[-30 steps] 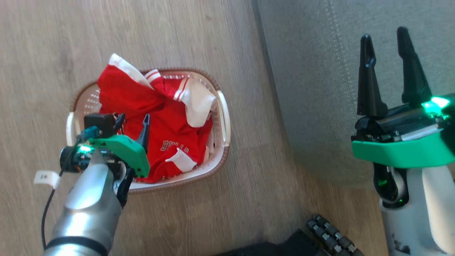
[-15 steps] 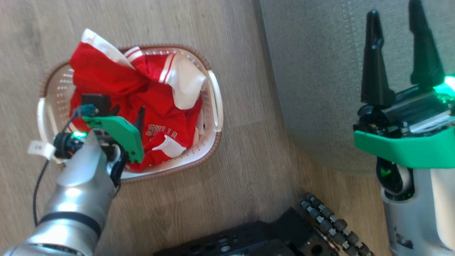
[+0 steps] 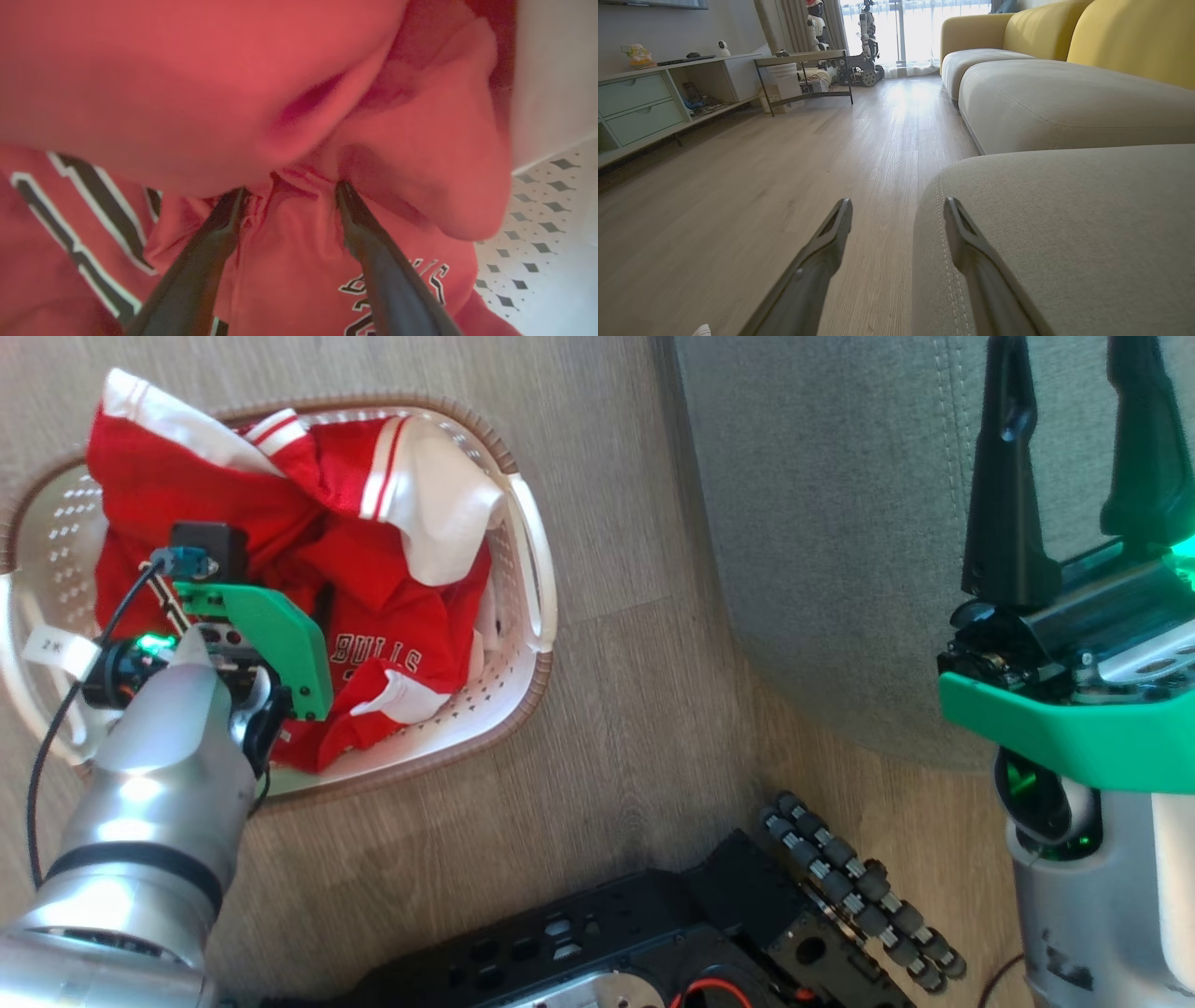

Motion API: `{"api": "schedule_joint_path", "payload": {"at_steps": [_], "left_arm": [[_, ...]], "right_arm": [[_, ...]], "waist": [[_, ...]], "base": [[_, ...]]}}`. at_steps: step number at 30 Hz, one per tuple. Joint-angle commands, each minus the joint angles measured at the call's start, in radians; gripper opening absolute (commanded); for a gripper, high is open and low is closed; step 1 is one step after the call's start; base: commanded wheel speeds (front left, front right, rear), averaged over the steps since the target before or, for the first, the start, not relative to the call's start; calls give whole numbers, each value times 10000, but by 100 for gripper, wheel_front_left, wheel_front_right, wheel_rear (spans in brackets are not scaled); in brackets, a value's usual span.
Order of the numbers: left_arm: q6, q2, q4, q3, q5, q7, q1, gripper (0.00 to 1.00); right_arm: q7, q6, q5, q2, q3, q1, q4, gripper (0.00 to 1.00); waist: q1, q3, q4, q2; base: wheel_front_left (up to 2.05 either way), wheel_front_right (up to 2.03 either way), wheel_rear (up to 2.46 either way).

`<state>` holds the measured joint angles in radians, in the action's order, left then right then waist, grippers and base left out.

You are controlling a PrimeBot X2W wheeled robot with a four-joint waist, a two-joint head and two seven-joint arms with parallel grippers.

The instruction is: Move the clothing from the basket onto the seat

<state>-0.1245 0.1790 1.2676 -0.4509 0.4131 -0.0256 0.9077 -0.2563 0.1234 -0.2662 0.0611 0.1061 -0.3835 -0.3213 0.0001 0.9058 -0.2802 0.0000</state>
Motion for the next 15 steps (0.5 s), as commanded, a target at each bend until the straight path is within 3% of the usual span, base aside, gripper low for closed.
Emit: {"api": "schedule_joint_path", "payload": {"at_steps": [1, 3, 4, 5, 7, 8, 15], "left_arm": [[-61, 278, 10, -9, 81, 131, -73, 100], [-61, 258, 32, -148, 132, 348, -64, 100], [-61, 252, 39, -227, 158, 454, -64, 82], [-61, 253, 45, -294, 195, 548, -69, 56], [-61, 285, 49, -415, 251, 610, -69, 22], [-61, 298, 49, -461, 292, 609, -71, 0], [-61, 323, -13, -687, 604, 504, -117, 0]], "right_arm": [[-55, 73, -73, -107, 210, 96, -394, 100], [-55, 73, -91, -107, 221, 81, -401, 100], [-55, 73, -100, -107, 226, 74, -404, 100], [-55, 73, -108, -107, 231, 67, -405, 100], [-55, 73, -117, -108, 233, 53, -390, 100], [-55, 73, -120, -108, 233, 43, -379, 100], [-55, 73, -108, -108, 229, -8, -300, 100]], "waist": [[-1, 142, -104, 0], [-1, 186, -135, 0], [-1, 202, -150, 0], [-1, 213, -161, 0], [-1, 218, -177, 0], [-1, 211, -180, 0], [-1, 83, -132, 0]], "base": [[0, 0, 0], [0, 0, 0], [0, 0, 0], [0, 0, 0], [0, 0, 0], [0, 0, 0], [0, 0, 0]]}}
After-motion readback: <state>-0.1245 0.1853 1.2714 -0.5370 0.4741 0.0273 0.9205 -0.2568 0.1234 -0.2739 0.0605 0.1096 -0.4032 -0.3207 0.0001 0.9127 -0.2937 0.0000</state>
